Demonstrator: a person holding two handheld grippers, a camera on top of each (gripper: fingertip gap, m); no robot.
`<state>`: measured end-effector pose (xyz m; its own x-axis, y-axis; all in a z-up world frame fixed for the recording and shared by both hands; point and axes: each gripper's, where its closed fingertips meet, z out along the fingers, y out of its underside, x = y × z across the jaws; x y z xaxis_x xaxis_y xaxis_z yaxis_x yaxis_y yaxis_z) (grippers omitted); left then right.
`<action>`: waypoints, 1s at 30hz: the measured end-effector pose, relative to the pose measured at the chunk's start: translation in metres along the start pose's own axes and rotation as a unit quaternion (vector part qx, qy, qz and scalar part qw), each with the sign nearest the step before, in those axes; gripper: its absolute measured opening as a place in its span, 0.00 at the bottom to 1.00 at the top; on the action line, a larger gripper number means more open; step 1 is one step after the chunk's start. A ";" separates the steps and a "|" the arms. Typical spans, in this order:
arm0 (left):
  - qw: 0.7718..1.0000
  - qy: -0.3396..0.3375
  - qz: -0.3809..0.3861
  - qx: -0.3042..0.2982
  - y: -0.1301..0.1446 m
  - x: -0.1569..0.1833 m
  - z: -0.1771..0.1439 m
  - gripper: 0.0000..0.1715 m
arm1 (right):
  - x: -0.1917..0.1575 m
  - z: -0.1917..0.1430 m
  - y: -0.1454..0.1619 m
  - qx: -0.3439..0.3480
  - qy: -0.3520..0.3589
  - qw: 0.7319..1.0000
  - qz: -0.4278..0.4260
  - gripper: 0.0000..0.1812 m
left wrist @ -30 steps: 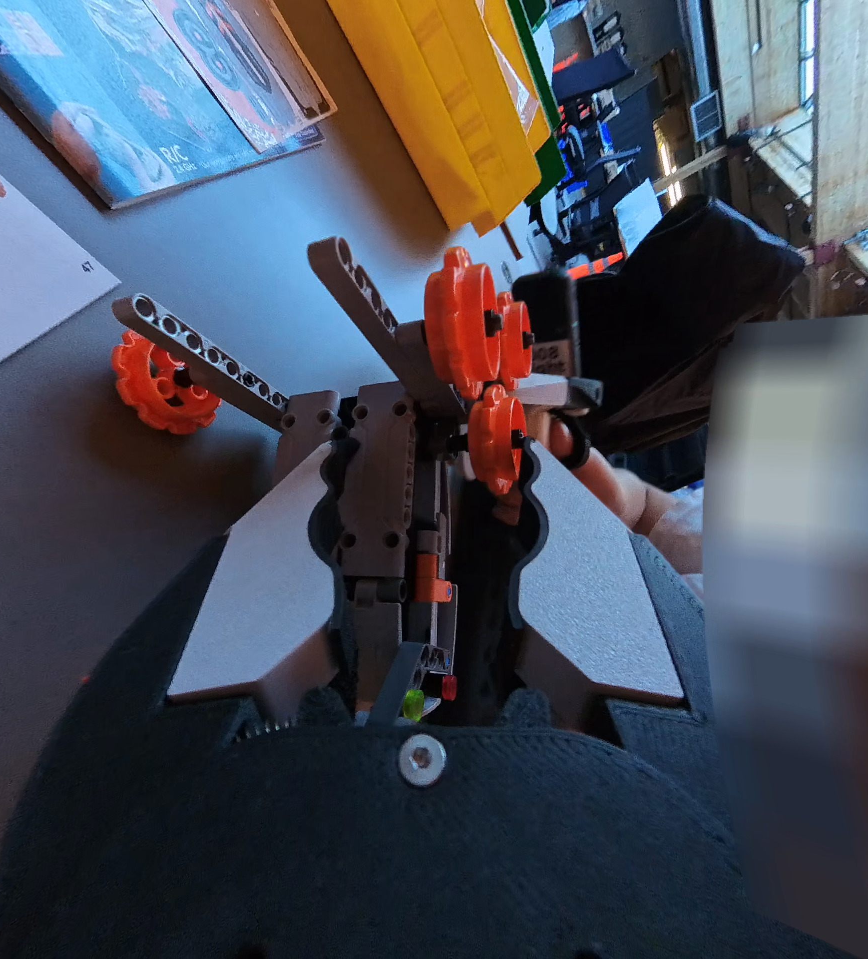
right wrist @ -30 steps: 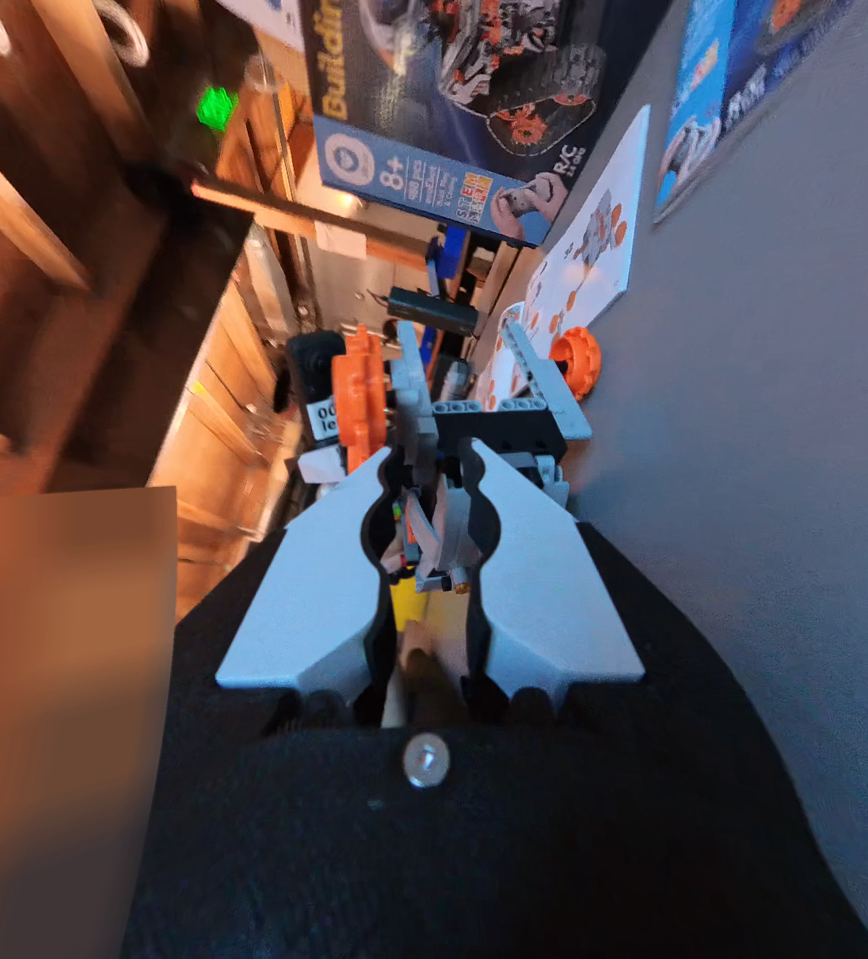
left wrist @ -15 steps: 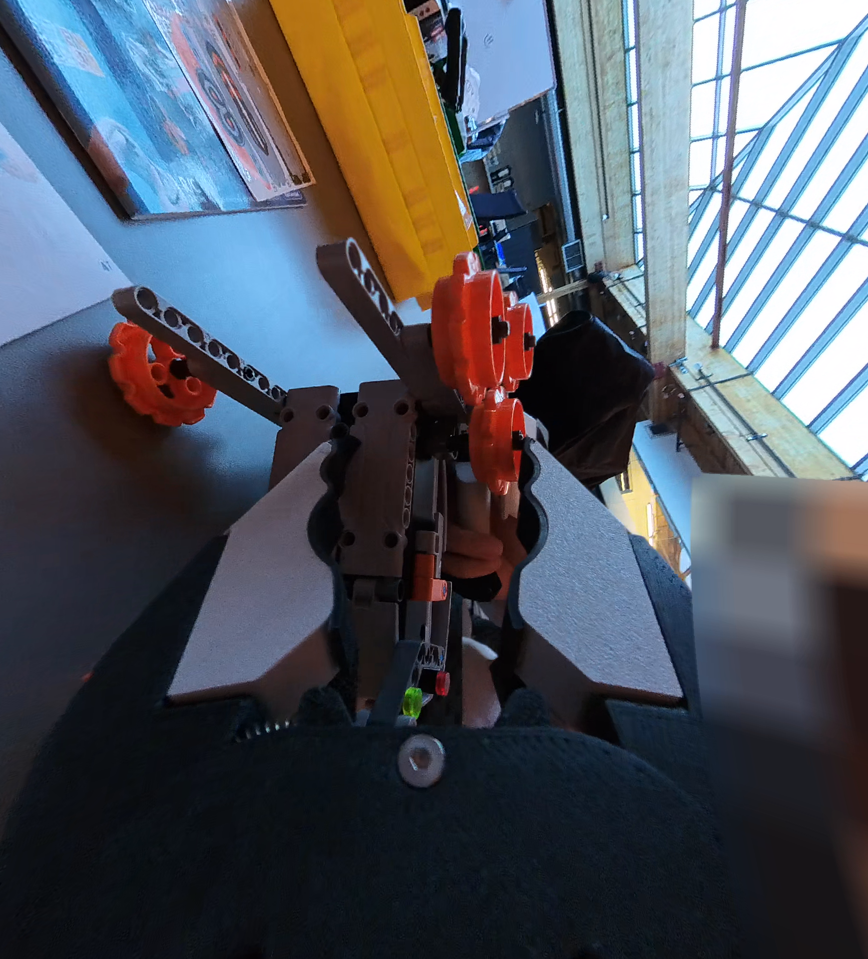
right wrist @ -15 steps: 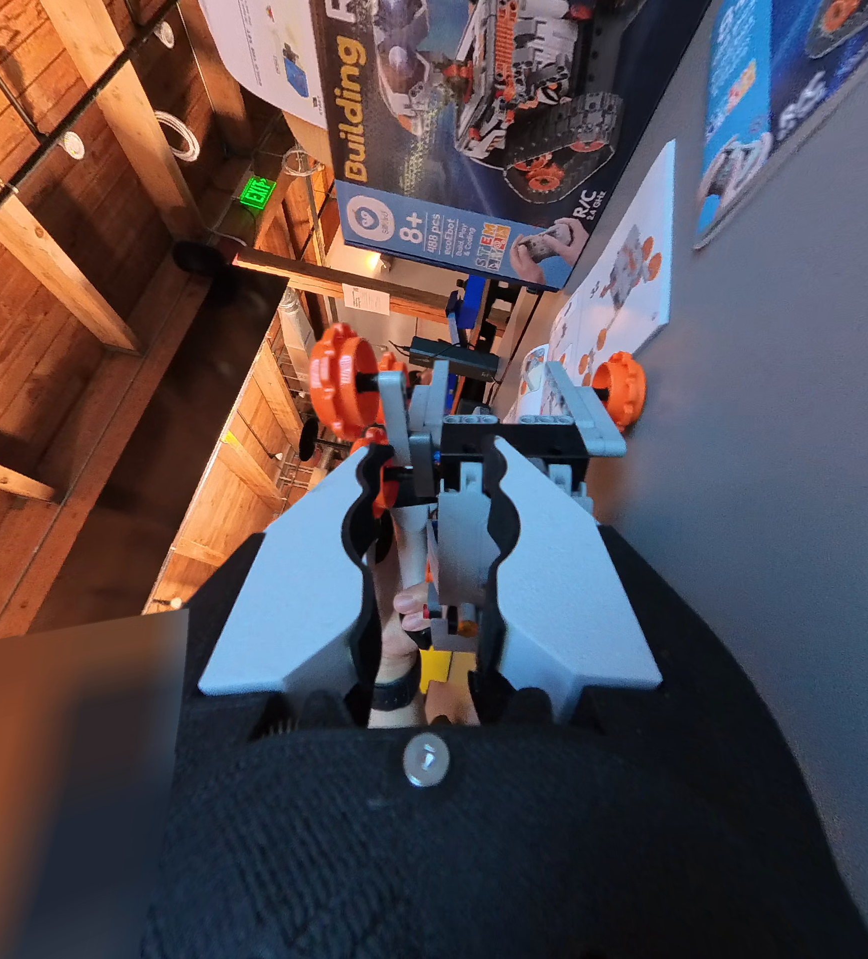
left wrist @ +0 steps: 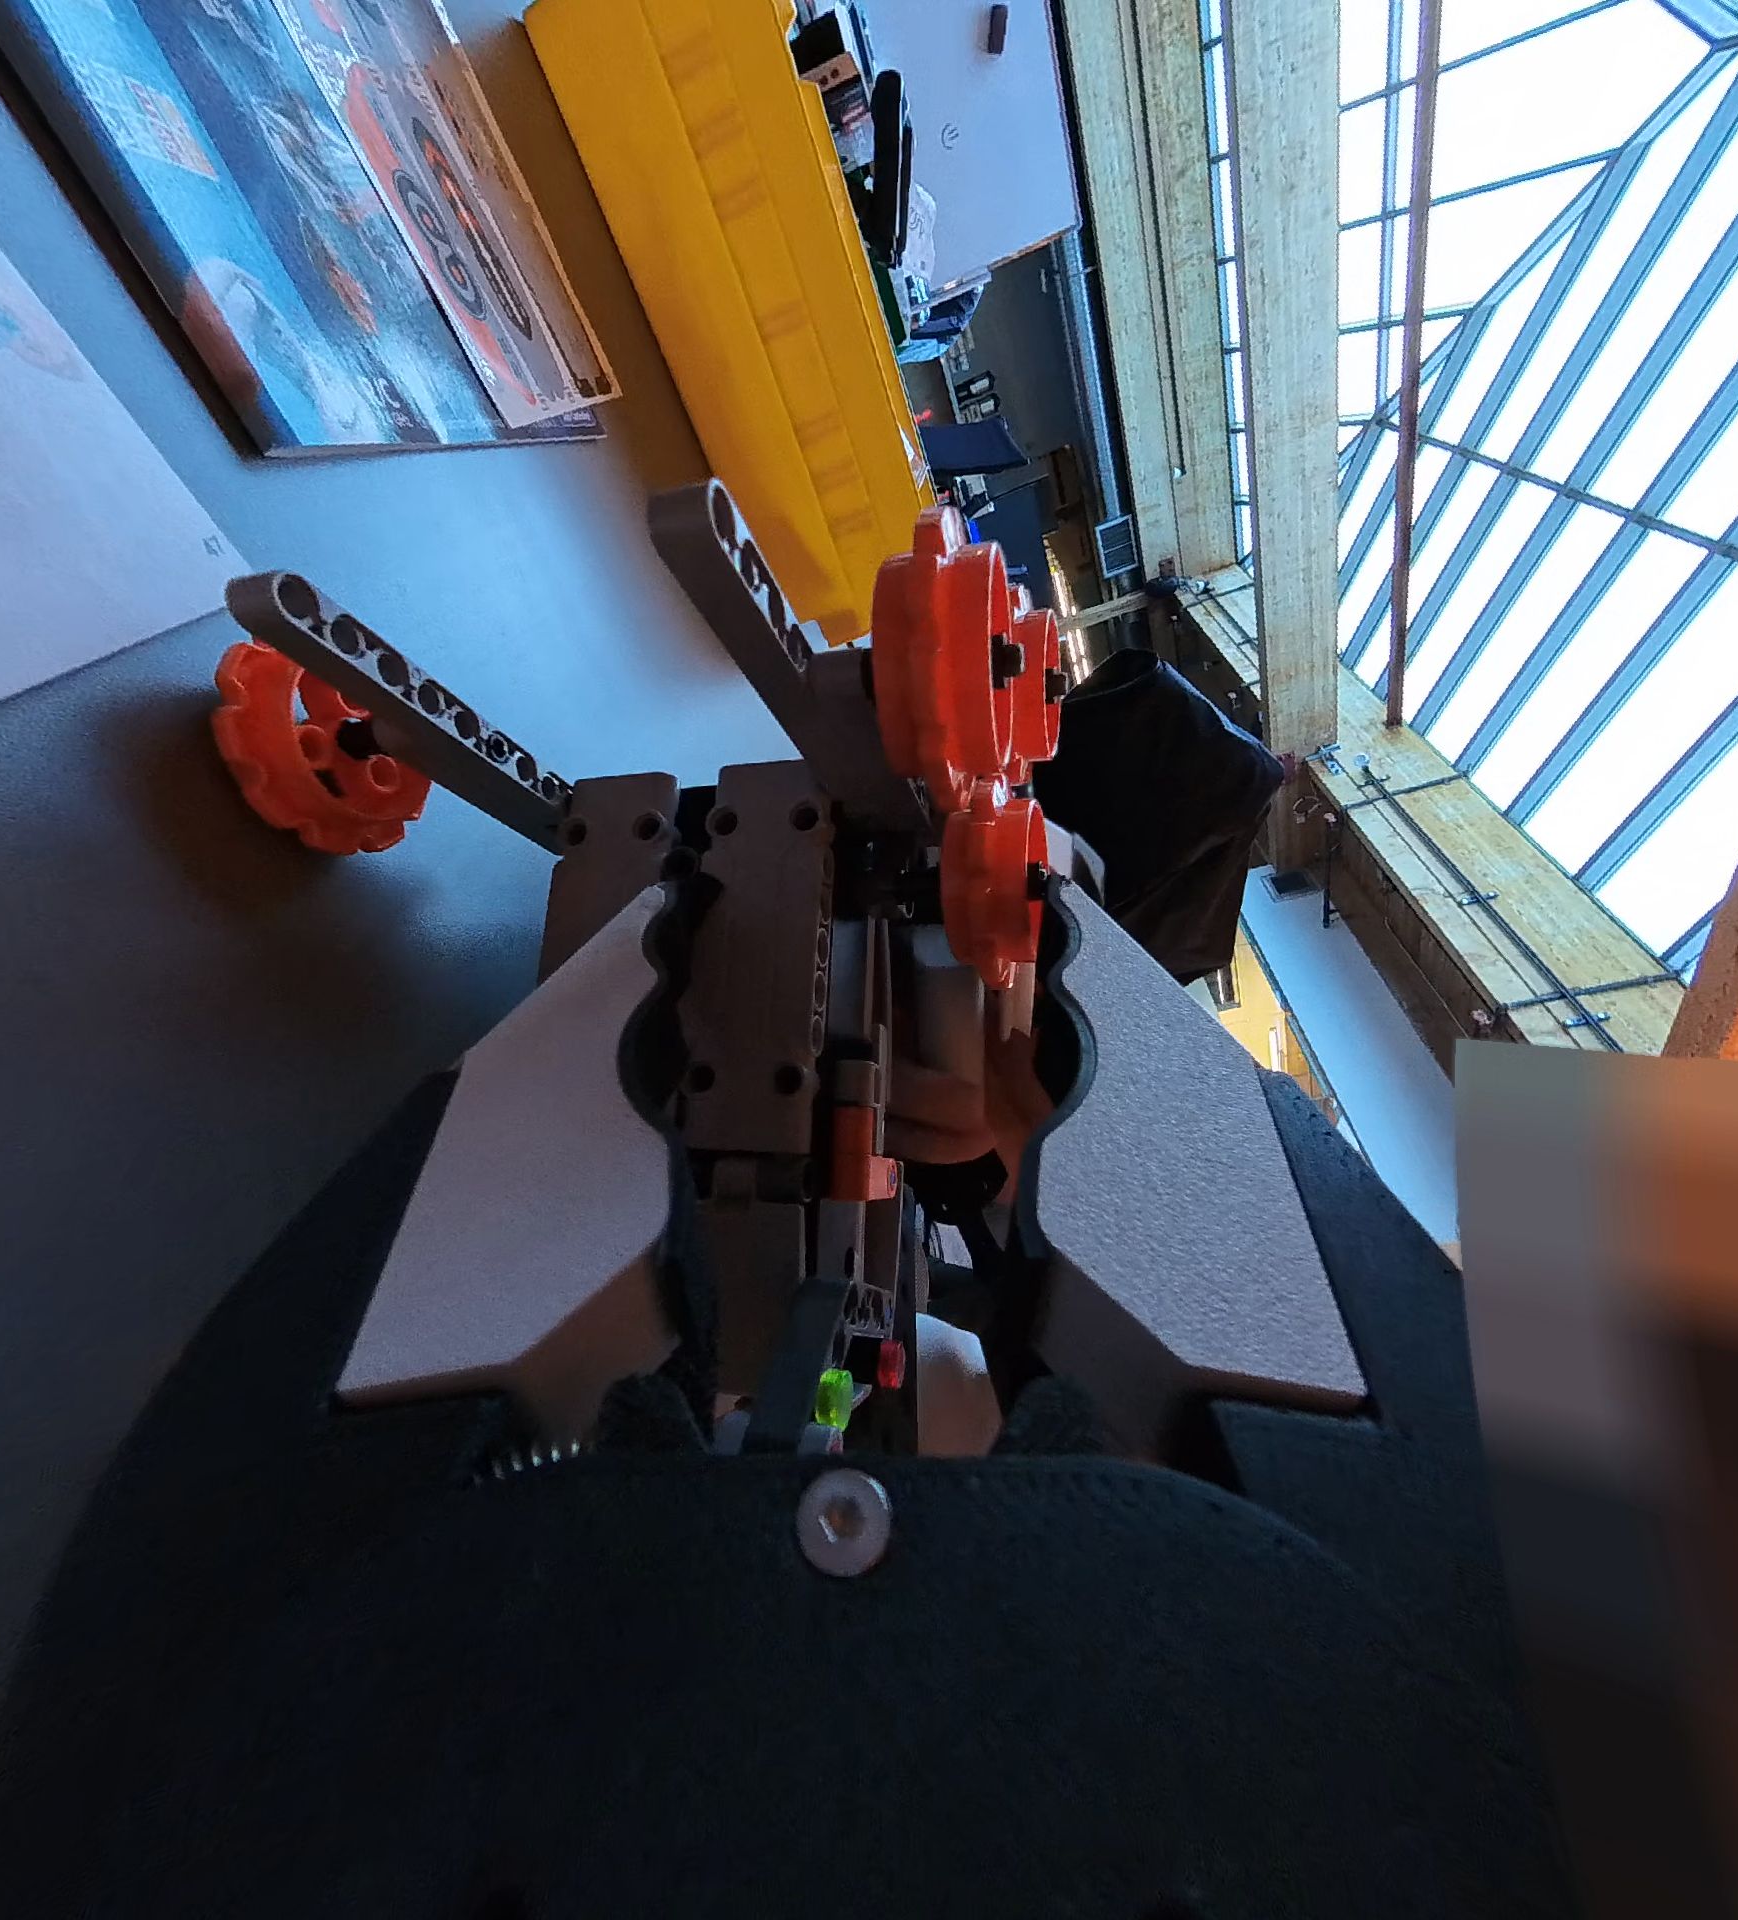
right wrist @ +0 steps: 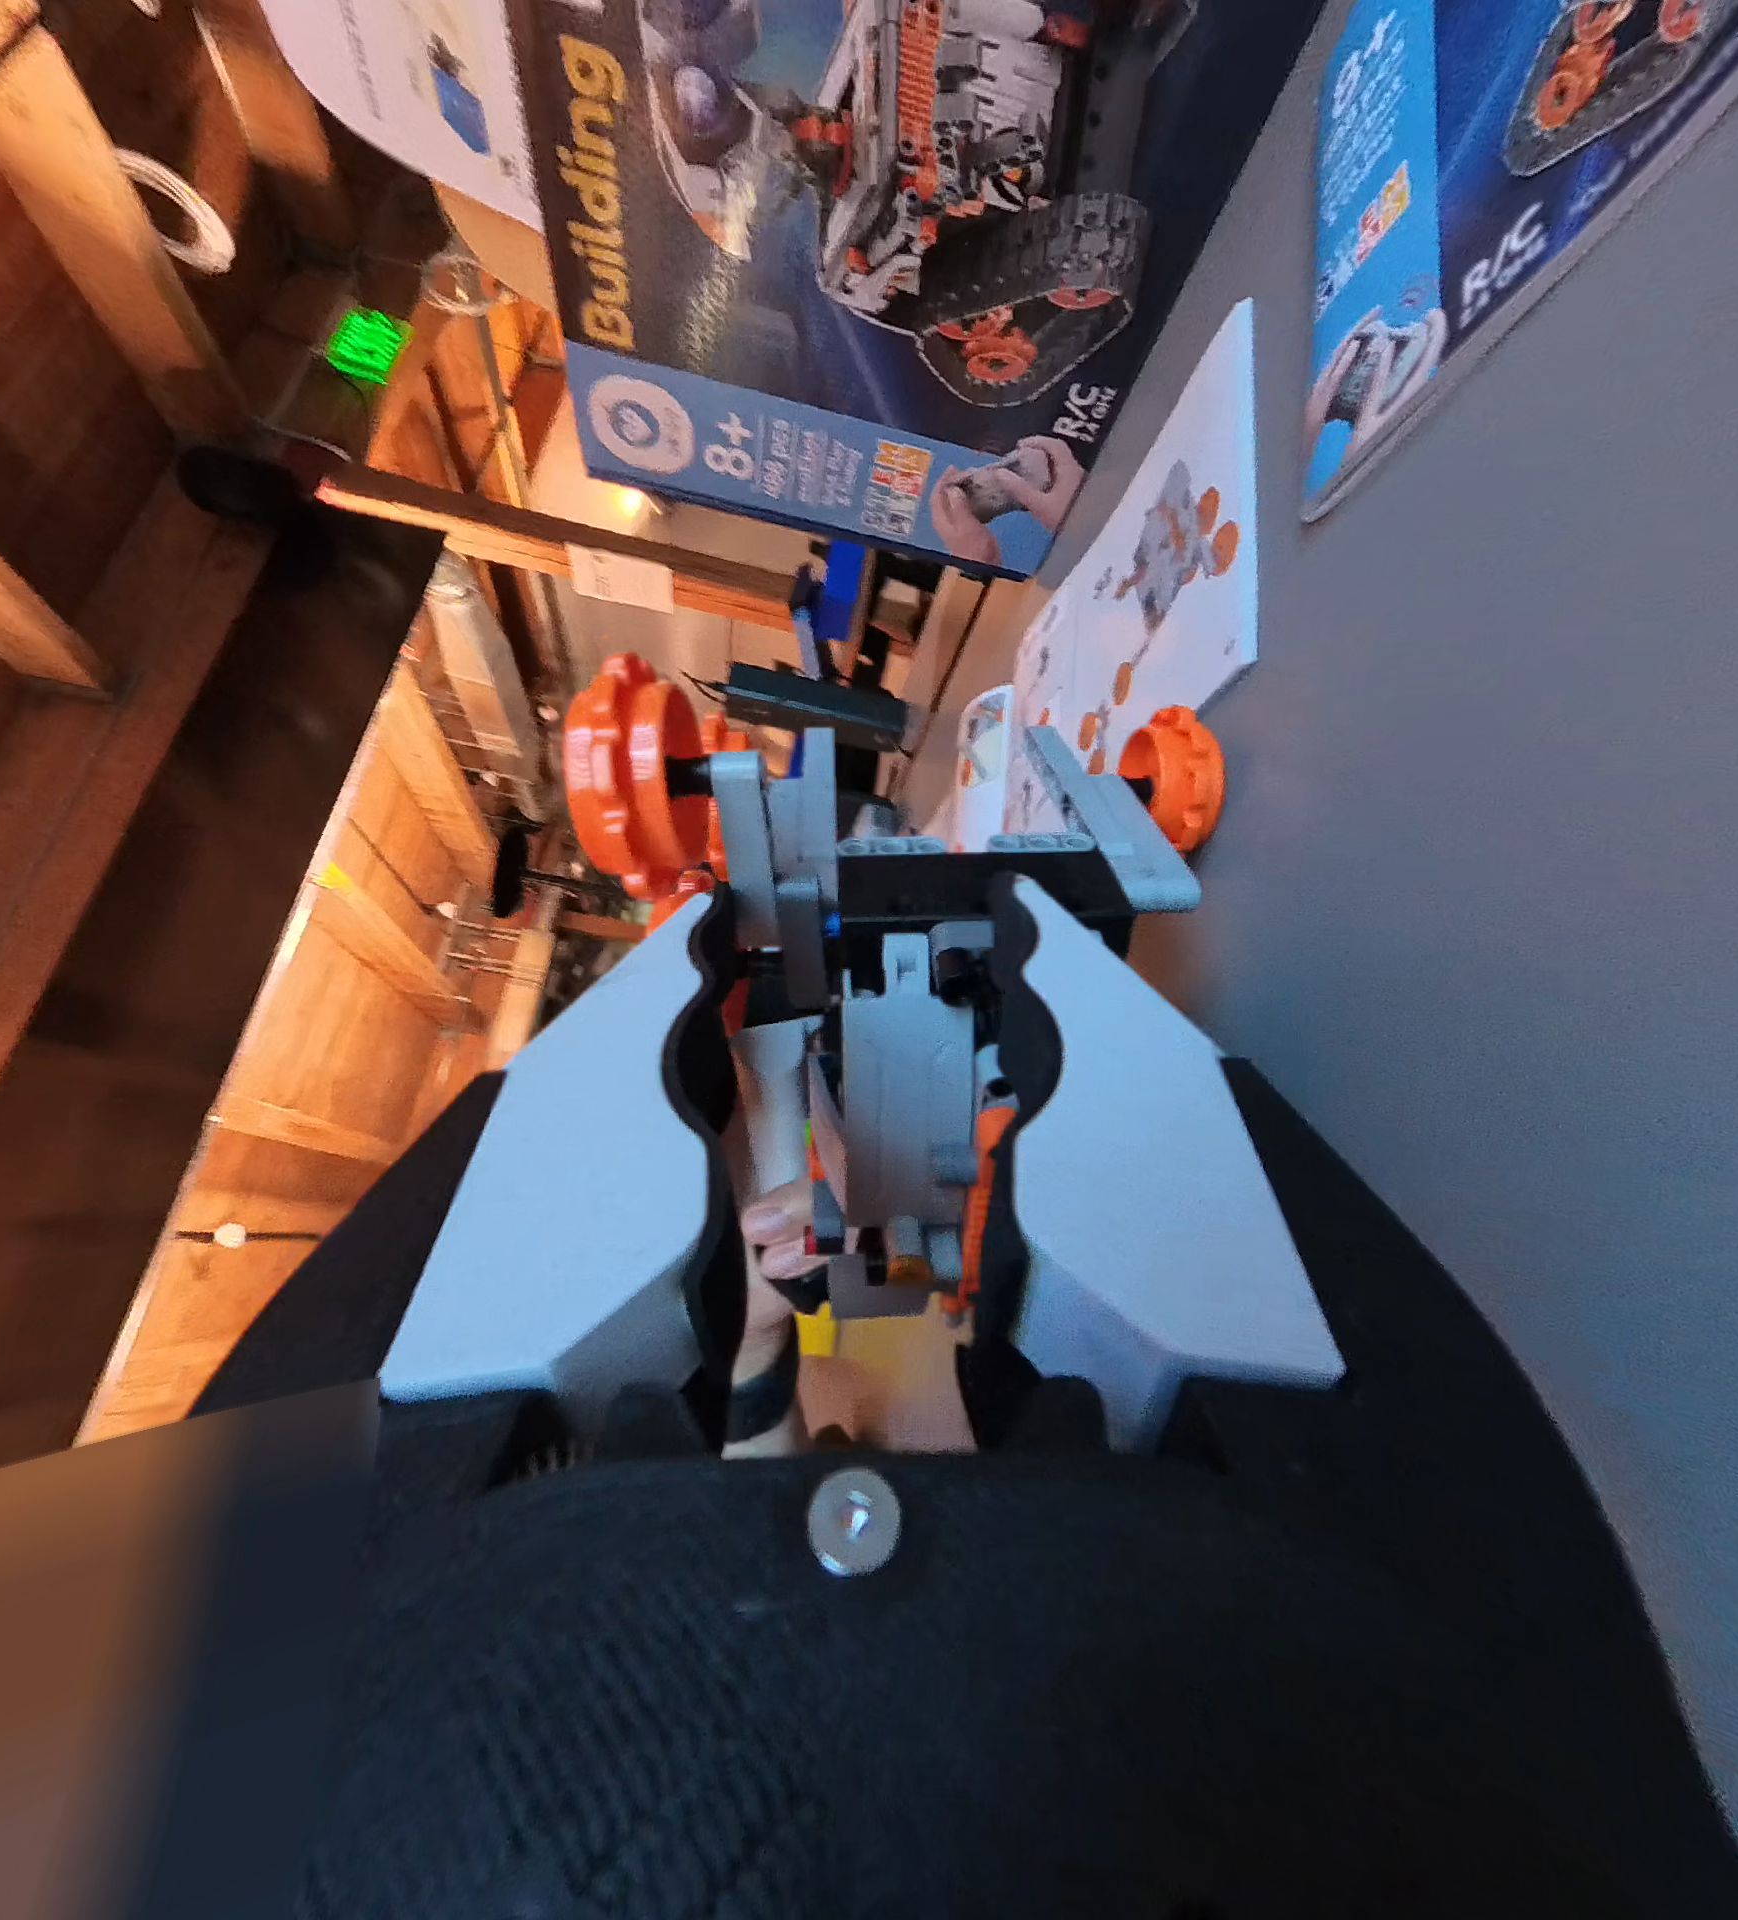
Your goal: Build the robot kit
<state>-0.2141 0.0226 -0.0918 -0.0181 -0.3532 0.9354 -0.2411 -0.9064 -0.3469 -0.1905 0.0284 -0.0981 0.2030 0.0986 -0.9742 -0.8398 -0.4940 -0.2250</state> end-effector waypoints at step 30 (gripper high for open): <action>1.000 -0.024 -0.001 0.011 -0.007 -0.008 -0.006 0.36 | 0.019 0.021 0.001 -0.097 0.015 0.994 0.038 0.39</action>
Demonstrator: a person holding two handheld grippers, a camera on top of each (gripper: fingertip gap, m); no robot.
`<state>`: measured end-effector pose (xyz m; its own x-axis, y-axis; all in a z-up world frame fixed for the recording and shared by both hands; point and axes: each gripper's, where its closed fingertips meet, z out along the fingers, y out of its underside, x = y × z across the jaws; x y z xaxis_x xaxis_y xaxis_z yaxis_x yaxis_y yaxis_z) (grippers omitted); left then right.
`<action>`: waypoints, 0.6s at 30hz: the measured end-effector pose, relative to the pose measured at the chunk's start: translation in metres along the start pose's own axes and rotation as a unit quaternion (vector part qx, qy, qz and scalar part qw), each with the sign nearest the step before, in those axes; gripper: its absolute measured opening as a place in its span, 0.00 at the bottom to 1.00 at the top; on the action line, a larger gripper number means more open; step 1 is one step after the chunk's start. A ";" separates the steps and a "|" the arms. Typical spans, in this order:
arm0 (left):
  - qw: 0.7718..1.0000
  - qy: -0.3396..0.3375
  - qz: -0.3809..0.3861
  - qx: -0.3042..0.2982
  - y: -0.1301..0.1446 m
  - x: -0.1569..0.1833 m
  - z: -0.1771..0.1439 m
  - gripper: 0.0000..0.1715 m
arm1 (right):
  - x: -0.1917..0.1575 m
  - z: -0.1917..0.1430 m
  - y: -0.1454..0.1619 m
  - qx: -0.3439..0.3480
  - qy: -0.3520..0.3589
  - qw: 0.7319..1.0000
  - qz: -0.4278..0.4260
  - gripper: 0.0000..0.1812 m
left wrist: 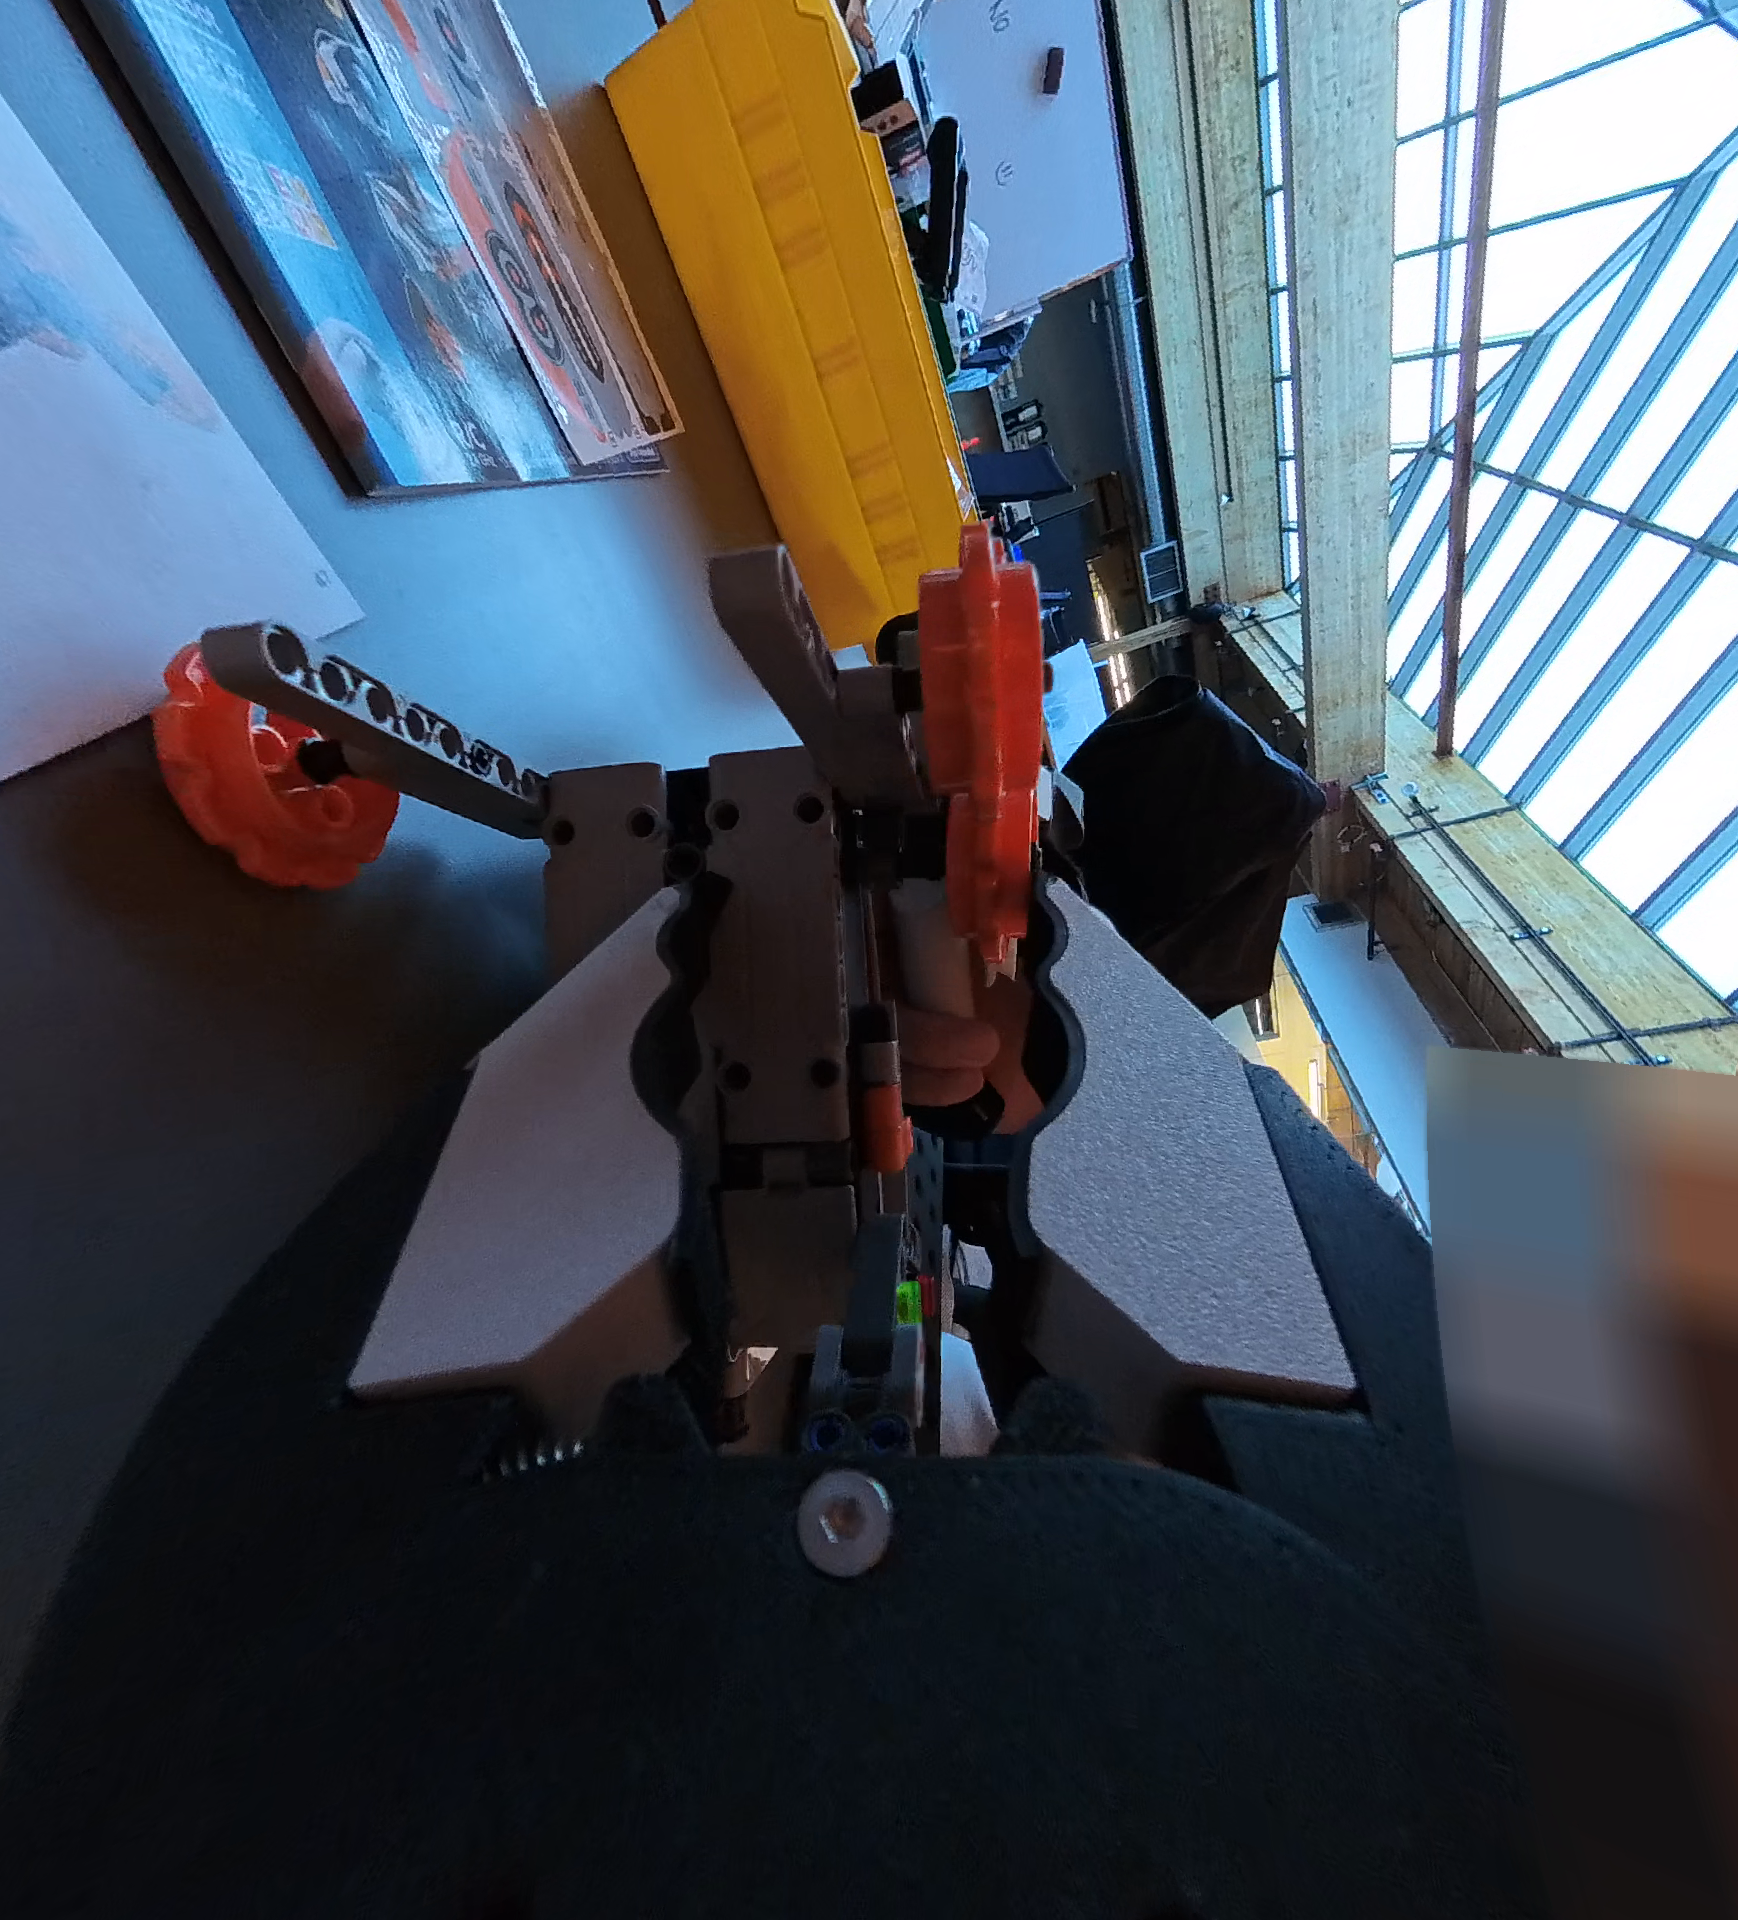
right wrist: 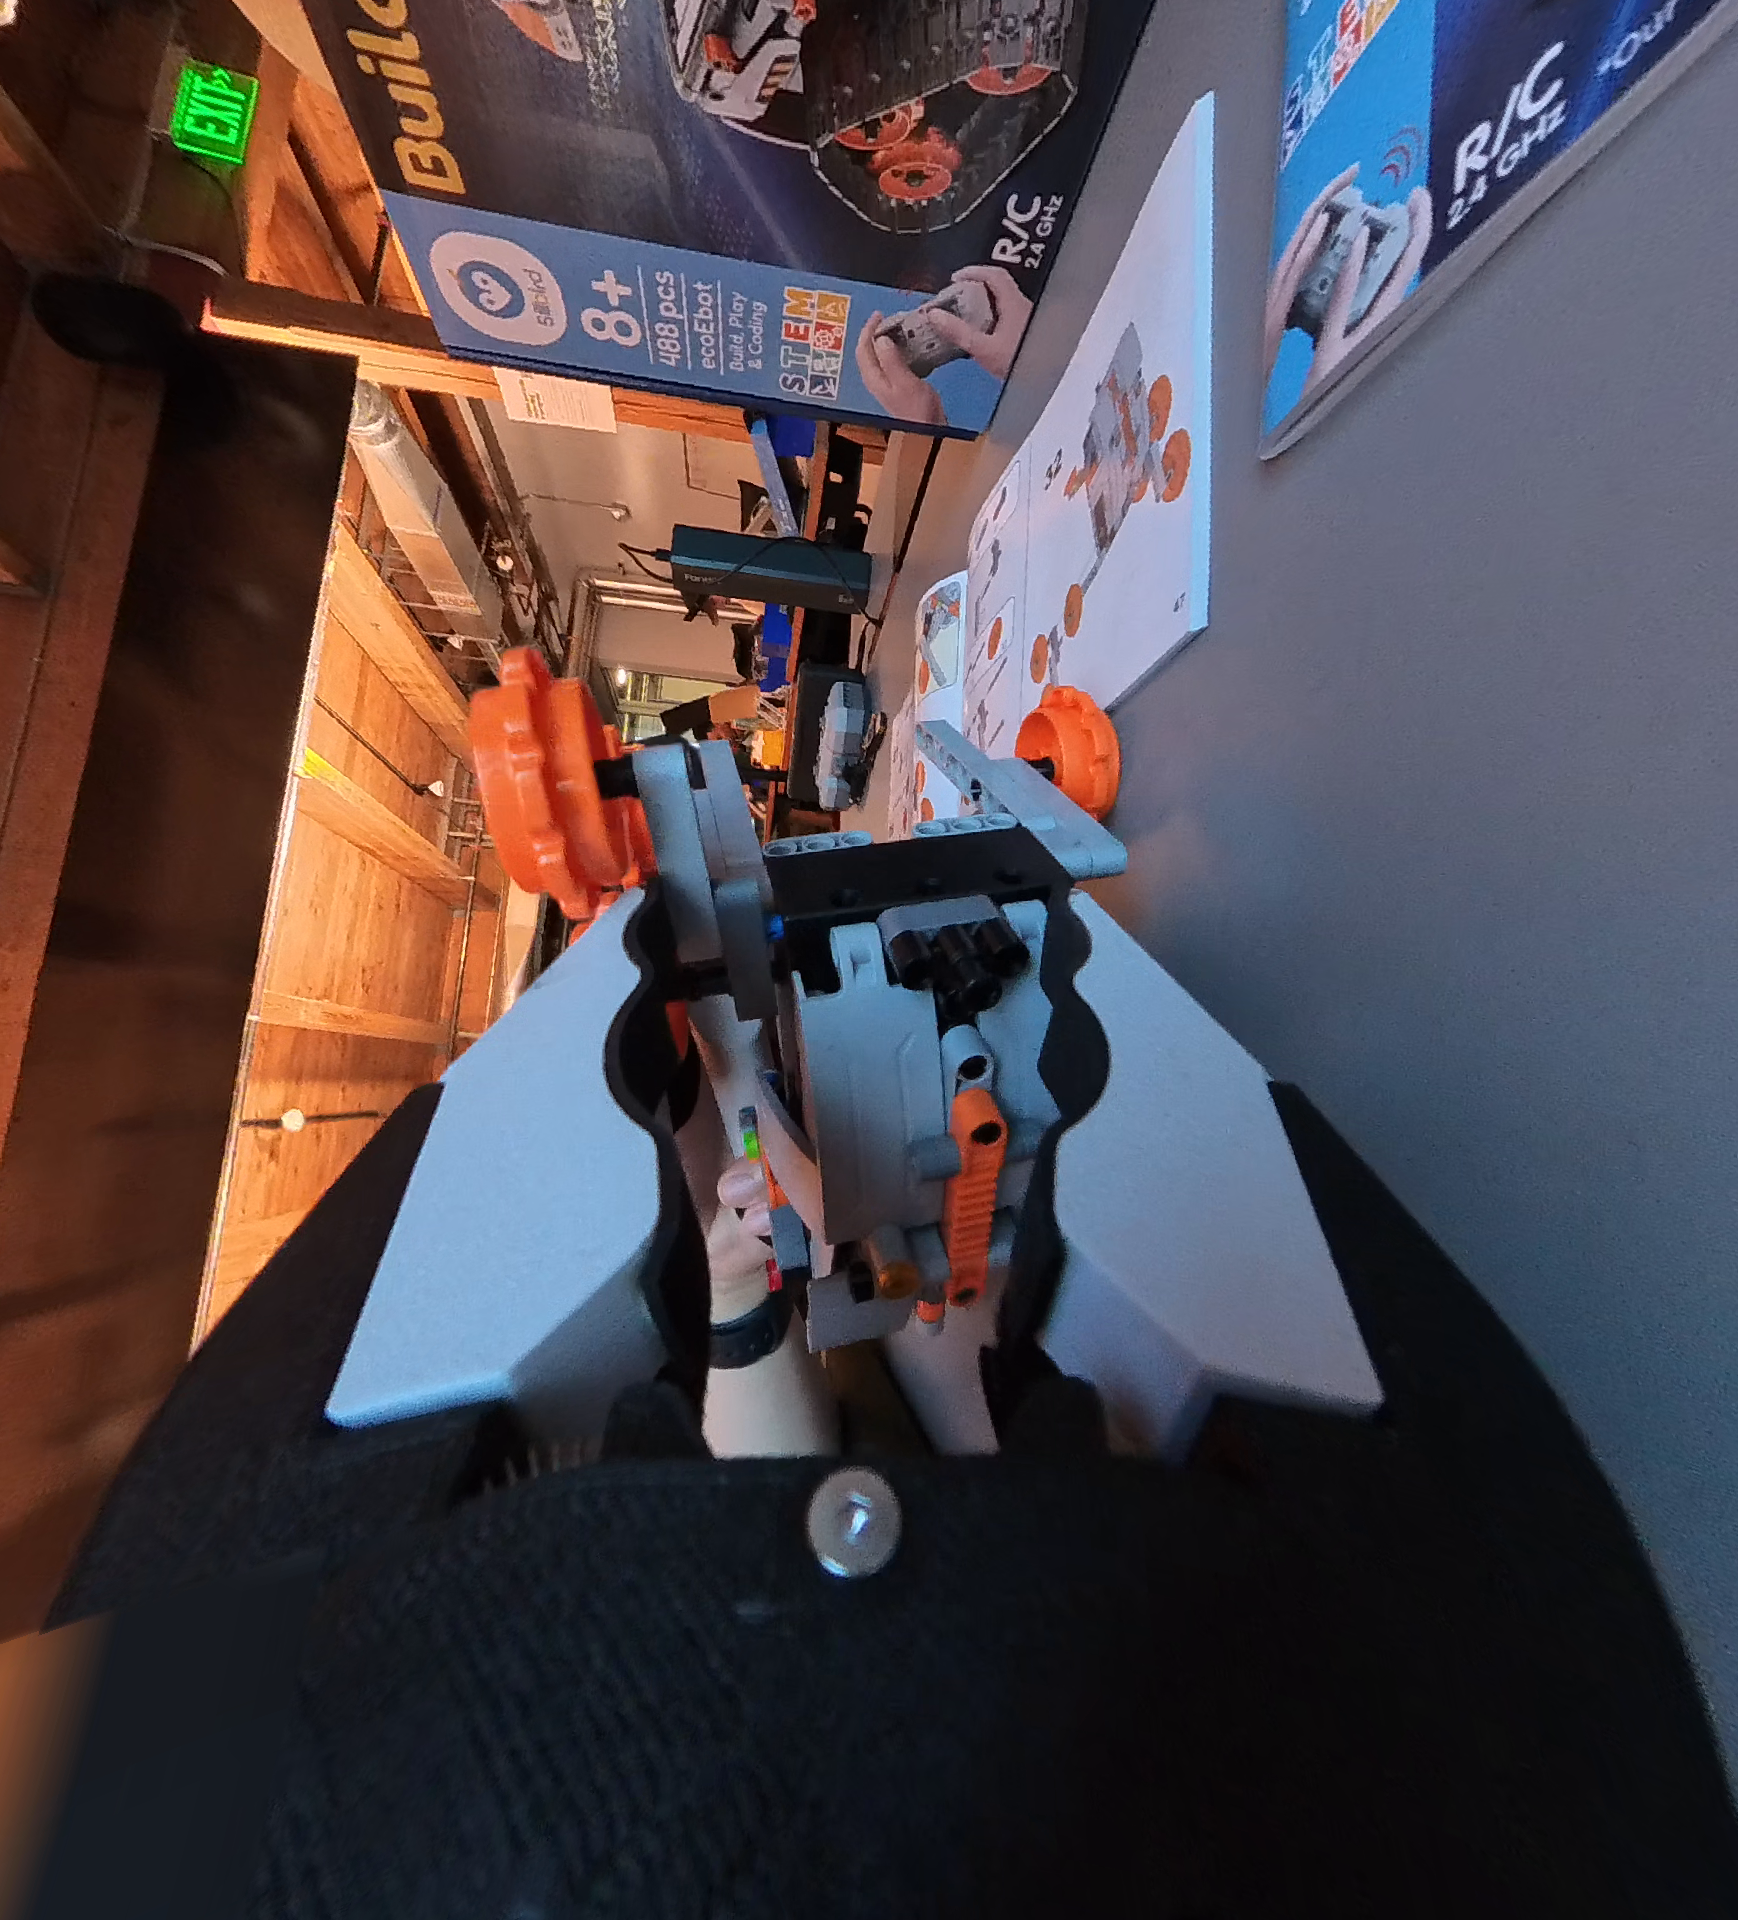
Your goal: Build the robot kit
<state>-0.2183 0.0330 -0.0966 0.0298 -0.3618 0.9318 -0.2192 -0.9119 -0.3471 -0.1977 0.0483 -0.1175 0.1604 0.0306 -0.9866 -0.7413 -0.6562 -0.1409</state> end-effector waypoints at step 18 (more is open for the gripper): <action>1.000 -0.006 0.004 0.003 -0.001 -0.001 0.001 0.35 | 0.001 0.001 -0.002 0.013 -0.010 1.000 -0.007 0.38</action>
<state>-0.2172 0.0345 -0.0976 0.0388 -0.3713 0.9277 -0.2131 -0.9101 -0.3554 -0.1962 0.0502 -0.1182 0.1577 0.0545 -0.9860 -0.7564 -0.6352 -0.1561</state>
